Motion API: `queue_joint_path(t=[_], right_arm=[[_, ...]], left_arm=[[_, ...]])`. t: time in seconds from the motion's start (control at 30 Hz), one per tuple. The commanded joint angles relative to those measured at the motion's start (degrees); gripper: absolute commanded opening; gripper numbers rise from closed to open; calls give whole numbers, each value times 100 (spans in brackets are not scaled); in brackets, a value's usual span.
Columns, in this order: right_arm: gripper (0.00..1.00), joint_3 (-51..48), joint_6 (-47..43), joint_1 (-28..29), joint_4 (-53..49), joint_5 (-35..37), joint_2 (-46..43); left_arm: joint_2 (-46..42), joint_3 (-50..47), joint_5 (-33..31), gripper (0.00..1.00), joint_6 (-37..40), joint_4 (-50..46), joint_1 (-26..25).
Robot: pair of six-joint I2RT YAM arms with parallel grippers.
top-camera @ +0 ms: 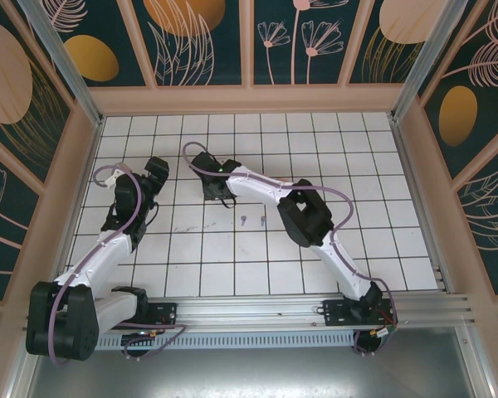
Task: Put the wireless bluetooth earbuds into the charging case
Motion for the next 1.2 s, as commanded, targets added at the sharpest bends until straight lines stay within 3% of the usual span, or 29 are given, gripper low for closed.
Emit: queue_joint_path(t=[0.0,0.47,1.17], right_arm=[[44,-297,-175,27,205,128,-684],[43,-1861,-506,-24,1006,-230,-1567],[43,-2115,-833,-121,802,-73,-1397]], left_arm=[[-12,277,284,99,245,179,41],[680,676,1138,99,184,362,-26],[993,808,1240,99,327,360,-381]])
